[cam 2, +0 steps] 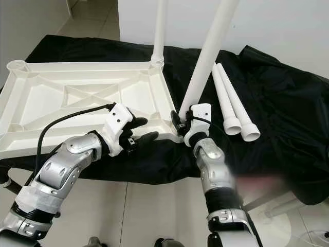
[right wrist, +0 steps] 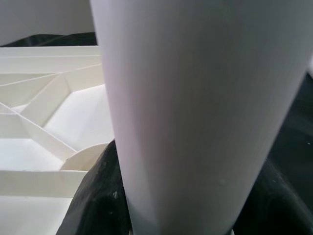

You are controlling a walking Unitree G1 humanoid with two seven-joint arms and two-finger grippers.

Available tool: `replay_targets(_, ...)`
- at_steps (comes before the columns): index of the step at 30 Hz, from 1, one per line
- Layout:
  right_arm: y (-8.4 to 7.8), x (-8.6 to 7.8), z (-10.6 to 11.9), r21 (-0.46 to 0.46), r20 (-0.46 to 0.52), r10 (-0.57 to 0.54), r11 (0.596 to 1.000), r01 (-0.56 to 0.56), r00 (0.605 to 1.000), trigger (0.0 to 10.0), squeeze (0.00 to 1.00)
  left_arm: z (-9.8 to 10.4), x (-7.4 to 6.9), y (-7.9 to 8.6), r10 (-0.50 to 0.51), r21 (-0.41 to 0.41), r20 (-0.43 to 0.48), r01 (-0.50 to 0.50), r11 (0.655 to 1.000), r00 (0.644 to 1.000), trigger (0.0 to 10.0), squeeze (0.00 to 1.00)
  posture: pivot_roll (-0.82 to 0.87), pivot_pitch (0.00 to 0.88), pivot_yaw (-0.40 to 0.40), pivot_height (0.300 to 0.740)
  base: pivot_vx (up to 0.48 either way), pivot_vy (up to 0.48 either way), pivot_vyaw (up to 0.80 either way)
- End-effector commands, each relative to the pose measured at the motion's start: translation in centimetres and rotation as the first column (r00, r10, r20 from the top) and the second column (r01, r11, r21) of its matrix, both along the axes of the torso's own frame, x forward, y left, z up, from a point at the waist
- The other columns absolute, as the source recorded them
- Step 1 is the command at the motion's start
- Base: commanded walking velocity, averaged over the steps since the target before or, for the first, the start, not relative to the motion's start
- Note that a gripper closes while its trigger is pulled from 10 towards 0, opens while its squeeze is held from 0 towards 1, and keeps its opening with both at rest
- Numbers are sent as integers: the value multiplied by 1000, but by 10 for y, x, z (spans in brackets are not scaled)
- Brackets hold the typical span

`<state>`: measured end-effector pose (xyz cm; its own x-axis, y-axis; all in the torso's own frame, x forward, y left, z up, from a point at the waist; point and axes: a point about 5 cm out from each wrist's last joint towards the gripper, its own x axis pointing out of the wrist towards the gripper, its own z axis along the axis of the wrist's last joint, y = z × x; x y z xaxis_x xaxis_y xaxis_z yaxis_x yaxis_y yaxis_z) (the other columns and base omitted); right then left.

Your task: Building children table

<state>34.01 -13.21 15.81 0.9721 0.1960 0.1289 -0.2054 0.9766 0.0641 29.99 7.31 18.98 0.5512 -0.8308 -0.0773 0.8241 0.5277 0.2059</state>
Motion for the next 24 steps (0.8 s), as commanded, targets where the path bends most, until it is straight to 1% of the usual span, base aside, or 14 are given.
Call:
replay_targets(1, 1, -5, -9, 38, -61, -96, 994, 98, 994, 10000, 0, -1, -2, -2, -44, 17, 1, 44, 999, 999, 10000, 0, -1, 92, -81, 740, 0, 0, 0)
replay_targets(2, 1, -5, -9, 38, -61, -96, 994, 98, 994, 10000, 0, -1, -2, -2, -44, 17, 1, 44, 999, 999, 10000, 0, -1, 92, -81, 740, 0, 0, 0)
replay_targets(5, 10, -11, -10, 43, -74, -215, 975, 218, 974, 10000, 0, -1, -1, -3, -48, 18, 4, 48, 999, 999, 10000, 0, 2, 84, -84, 740, 0, 0, 0)
replay_targets(6, 10, -11, -10, 43, -74, -215, 975, 218, 974, 10000, 0, -1, -1, -3, -48, 18, 4, 48, 999, 999, 10000, 0, 2, 84, -84, 740, 0, 0, 0)
replay_targets(7, 11, -13, -10, 43, -79, -245, 968, 249, 966, 10000, 0, 0, -1, -3, -49, 18, 5, 49, 999, 999, 10000, 0, 2, 84, -84, 740, 0, 0, 0)
replay_targets(8, 14, -16, -10, 55, -85, -283, 956, 288, 955, 10000, 0, 0, -1, -4, -50, 18, 5, 50, 999, 999, 10000, 0, 5, 78, -84, 740, 0, 0, 0)
replay_targets(10, 21, -21, -10, 85, -97, -316, 942, 324, 944, 10000, 0, 0, -1, -4, -52, 18, 7, 52, 998, 999, 10000, 0, 5, 78, -84, 740, 0, 0, 0)
replay_targets(12, 21, -21, -10, 85, -97, -316, 942, 324, 944, 10000, 0, 0, -1, -4, -52, 18, 7, 52, 998, 999, 10000, 0, 5, 78, -84, 740, 0, 0, 0)
replay_targets(13, 25, -22, -9, 88, -102, -307, 945, 316, 946, 10000, 0, 0, -1, -4, -53, 19, 7, 52, 998, 999, 10000, 0, 5, 73, -83, 740, 0, 0, 0)
replay_targets(15, 27, -23, -9, 88, -104, -297, 948, 306, 949, 10000, 0, 0, -1, -4, -53, 21, 7, 53, 998, 999, 10000, 0, 5, 73, -83, 740, 0, 0, 0)
replay_targets(21, 24, -24, -8, 99, -106, -311, 942, 321, 945, 10000, 0, 0, -1, -4, -57, 20, 7, 56, 998, 998, 10000, 0, 3, 68, -81, 740, 0, 0, 0)
replay_targets(22, 25, -24, -4, 131, -87, -285, 947, 294, 955, 10000, 800, 0, -1, -5, -59, 21, 9, 59, 998, 998, 10000, 0, 2, 65, -80, 740, 0, 0, 0)
replay_targets(23, 25, -24, -4, 131, -87, -285, 947, 294, 955, 10000, 800, 0, -1, -5, -59, 21, 9, 59, 998, 998, 10000, 0, 2, 65, -80, 740, 0, 0, 0)
replay_targets(24, 26, -24, -2, 146, -73, -263, 952, 271, 962, 10000, 1000, 0, -1, -5, -60, 23, 10, 60, 998, 998, 10000, 0, 2, 65, -80, 740, 0, 0, 0)
